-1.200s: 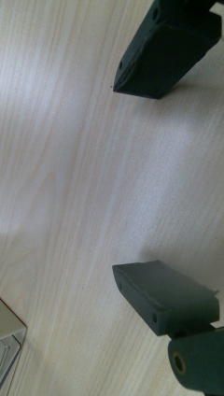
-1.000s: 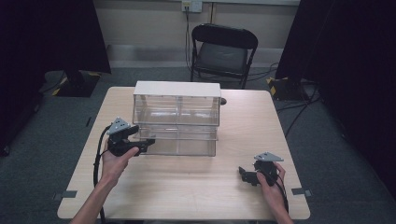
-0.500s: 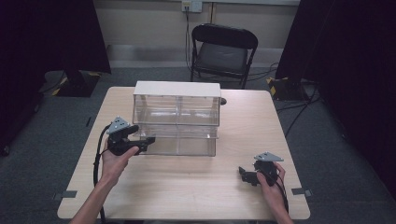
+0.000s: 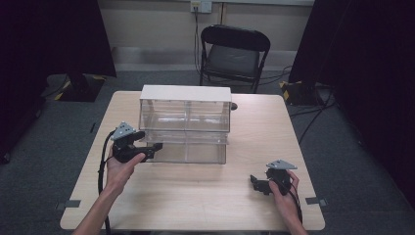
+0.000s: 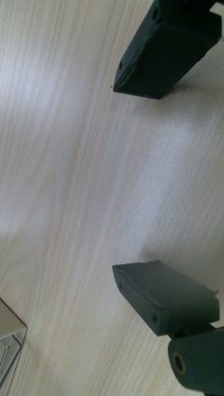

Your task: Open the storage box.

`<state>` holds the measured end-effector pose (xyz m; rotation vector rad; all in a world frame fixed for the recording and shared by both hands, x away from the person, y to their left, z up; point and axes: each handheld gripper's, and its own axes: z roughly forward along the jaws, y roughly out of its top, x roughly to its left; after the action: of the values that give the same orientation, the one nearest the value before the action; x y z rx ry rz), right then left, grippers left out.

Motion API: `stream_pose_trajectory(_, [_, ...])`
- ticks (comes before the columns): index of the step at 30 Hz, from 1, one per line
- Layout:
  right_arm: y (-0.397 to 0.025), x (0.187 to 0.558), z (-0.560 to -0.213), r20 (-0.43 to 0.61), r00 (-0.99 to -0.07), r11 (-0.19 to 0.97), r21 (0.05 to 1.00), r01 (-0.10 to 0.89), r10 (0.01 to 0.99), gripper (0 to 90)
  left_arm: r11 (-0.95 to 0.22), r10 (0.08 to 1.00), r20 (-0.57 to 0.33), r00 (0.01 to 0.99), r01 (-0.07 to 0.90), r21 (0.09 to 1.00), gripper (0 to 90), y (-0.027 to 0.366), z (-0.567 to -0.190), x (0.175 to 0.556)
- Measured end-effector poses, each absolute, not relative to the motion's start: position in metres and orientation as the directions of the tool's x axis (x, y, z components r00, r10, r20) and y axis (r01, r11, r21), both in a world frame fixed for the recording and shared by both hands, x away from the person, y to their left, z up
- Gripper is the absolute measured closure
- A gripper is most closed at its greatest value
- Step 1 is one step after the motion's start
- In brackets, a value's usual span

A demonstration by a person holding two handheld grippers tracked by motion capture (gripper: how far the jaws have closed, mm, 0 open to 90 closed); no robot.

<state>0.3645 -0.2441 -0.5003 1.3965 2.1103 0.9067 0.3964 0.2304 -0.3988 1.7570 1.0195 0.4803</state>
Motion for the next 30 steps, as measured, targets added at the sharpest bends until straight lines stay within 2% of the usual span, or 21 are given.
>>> stream_pose_trajectory(30, [-0.2441,0.3645,-0.5003,-0.011,-0.386,0.271,0.731,0.627,0.922,10.6,-0.123,0.821,-0.129,0.556,0.392,0.912,15.4,0.2282,-0.3896,0.3998])
